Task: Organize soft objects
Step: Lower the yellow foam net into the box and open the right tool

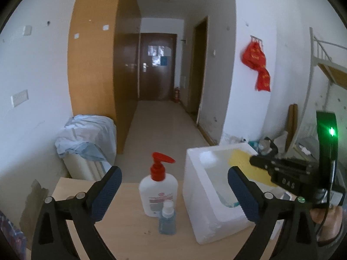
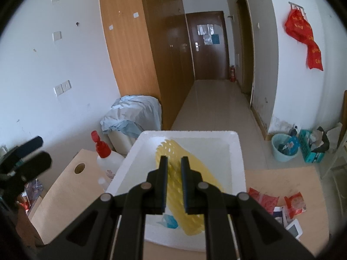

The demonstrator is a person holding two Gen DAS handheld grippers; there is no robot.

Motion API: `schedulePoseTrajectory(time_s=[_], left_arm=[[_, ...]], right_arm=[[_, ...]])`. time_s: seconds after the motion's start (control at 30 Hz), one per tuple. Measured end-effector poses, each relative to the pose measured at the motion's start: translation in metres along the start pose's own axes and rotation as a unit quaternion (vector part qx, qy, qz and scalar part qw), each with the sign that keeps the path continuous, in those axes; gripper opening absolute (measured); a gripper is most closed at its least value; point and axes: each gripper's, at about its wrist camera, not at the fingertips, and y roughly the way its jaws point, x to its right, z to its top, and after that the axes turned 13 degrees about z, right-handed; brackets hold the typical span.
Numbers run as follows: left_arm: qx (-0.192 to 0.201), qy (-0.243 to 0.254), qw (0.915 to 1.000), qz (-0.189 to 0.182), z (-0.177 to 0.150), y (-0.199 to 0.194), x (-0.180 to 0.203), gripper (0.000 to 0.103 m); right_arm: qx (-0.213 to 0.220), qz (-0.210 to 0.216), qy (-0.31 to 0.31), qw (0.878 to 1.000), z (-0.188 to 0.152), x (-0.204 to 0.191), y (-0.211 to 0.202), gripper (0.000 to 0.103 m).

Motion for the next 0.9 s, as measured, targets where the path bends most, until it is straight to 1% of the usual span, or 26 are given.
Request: schedulePoseTrajectory(time_s=[0.17, 0.3, 0.4, 0.43, 0.47, 0.5, 0.53, 0.57, 0.6, 0.73, 0.83, 0.9], left_arm=[[-0.001, -0.012, 0.9999, 0.007, 0.003, 0.0, -0.006, 0.098], [-0.008, -0.025, 0.9996, 0.008, 0.003, 0.0, -0.011, 0.099], [-0.006, -0.026, 0.9996, 0.008, 0.004, -0.001, -0.013, 0.099], [-0.005, -0.025, 0.9996, 0.008, 0.003, -0.002, -0.012, 0.099], [-0.005, -0.026, 0.9996, 0.008, 0.003, -0.003, -0.012, 0.099], [-0.004, -0.025, 0.9996, 0.006, 0.003, -0.003, -0.013, 0.099], [-0.003, -0.024, 0.9997, 0.006, 0.003, -0.004, -0.013, 0.099], [-0.002, -0.024, 0.9997, 0.007, 0.004, -0.005, -0.013, 0.099], [-0.001, -0.025, 0.9996, 0.008, 0.004, -0.005, -0.013, 0.099], [-0.003, -0.03, 0.9995, 0.004, 0.005, -0.005, -0.015, 0.099], [-0.003, -0.03, 0.9995, 0.004, 0.005, -0.005, -0.016, 0.099], [-0.003, -0.03, 0.9995, 0.004, 0.005, -0.005, -0.016, 0.099]], right_arm=[[-0.006, -0.002, -0.001, 1.0, 0.0, 0.0, 0.005, 0.015], [-0.012, -0.002, 0.002, 1.0, -0.002, 0.001, 0.01, 0.015], [-0.017, -0.004, 0.002, 1.0, -0.002, 0.002, 0.013, 0.015], [-0.019, -0.003, 0.003, 1.0, -0.002, 0.003, 0.014, 0.02], [-0.02, 0.002, 0.005, 1.0, -0.002, 0.003, 0.015, 0.027], [-0.02, 0.003, 0.007, 1.0, -0.002, 0.003, 0.015, 0.047], [-0.017, 0.0, 0.008, 1.0, -0.003, 0.003, 0.013, 0.06], [-0.013, -0.006, 0.007, 1.0, -0.003, 0.003, 0.012, 0.078], [-0.008, -0.008, 0.004, 1.0, -0.003, 0.002, 0.011, 0.085], [-0.001, -0.013, -0.002, 1.0, -0.002, 0.0, 0.006, 0.088], [-0.002, -0.016, -0.004, 1.0, -0.002, 0.0, 0.007, 0.093], [0.001, -0.018, -0.006, 1.0, -0.002, -0.001, 0.006, 0.094]])
